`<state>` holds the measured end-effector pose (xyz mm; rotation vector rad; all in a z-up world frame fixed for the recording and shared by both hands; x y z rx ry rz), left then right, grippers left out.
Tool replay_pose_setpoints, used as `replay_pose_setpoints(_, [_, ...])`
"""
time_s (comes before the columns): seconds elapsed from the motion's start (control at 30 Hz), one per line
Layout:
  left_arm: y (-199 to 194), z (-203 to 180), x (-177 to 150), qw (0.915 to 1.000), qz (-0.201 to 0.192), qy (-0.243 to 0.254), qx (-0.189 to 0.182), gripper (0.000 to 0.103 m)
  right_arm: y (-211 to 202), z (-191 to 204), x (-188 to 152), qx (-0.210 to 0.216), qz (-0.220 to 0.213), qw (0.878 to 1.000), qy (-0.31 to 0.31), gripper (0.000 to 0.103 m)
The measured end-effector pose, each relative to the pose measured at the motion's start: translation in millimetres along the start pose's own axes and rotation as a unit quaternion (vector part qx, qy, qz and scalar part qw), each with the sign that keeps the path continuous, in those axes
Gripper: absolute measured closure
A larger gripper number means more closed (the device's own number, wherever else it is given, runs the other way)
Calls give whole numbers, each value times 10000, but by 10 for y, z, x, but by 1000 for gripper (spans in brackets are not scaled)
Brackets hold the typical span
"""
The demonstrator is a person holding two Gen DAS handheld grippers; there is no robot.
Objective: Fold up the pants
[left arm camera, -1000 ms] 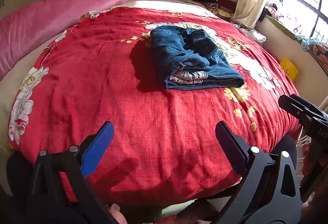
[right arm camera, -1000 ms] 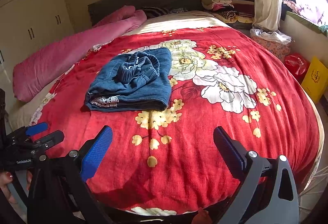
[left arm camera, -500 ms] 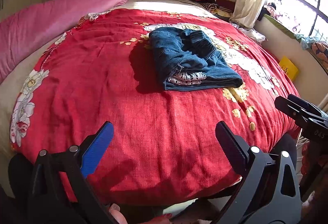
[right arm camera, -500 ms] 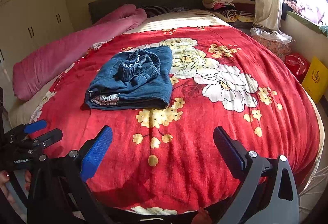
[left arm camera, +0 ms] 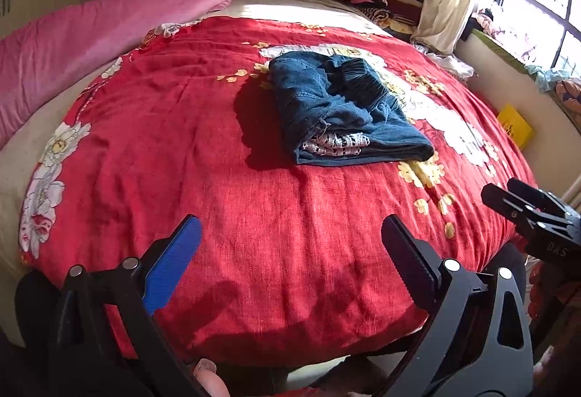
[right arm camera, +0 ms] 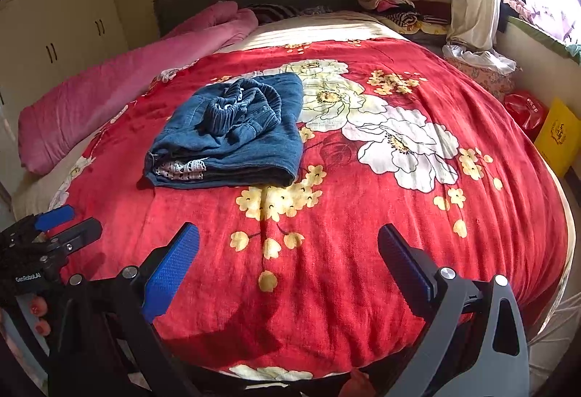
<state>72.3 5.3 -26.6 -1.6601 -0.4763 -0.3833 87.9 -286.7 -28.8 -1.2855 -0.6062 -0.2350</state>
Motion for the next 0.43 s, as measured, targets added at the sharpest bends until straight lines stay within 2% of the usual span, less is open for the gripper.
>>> replay_pose_setpoints(0.07, [6, 55, 27, 9996, -40, -136, -233, 10, 52, -52, 0, -31, 36, 10000, 49, 5])
replay_pose_setpoints(0.13, [87, 145, 86, 9995, 106, -248, -157, 10, 105, -162, 11, -65, 49, 9998, 172, 5])
replay_pose_setpoints(0.2, [225, 322, 184, 9985, 365, -409, 61, 10, 147, -363, 62, -166, 25, 9993, 337, 5])
replay_pose_setpoints(0.27, [354, 624, 322, 9967, 414, -614, 332, 10, 181, -677, 170, -409, -1, 9975, 580, 5])
replay_pose_setpoints(0.37, [569, 1213, 598, 9901, 544, -933, 893, 10, 271, -1290, 413, -863, 56, 9913, 995, 5])
replay_pose_setpoints(0.43, [704, 1635, 819, 9824, 614, -1170, 1321, 10, 372, -1729, 611, -1023, 172, 9863, 1286, 5])
Point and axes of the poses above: each gripper's, at about its wrist camera, not at the fingertips, and y roughly the way its jaws point, z to its left, x to its top, the point moved 3 cm from there along y, roughly the way its jaws point, and after that the axes turned 14 degrees about z, right-handed, at the moved point
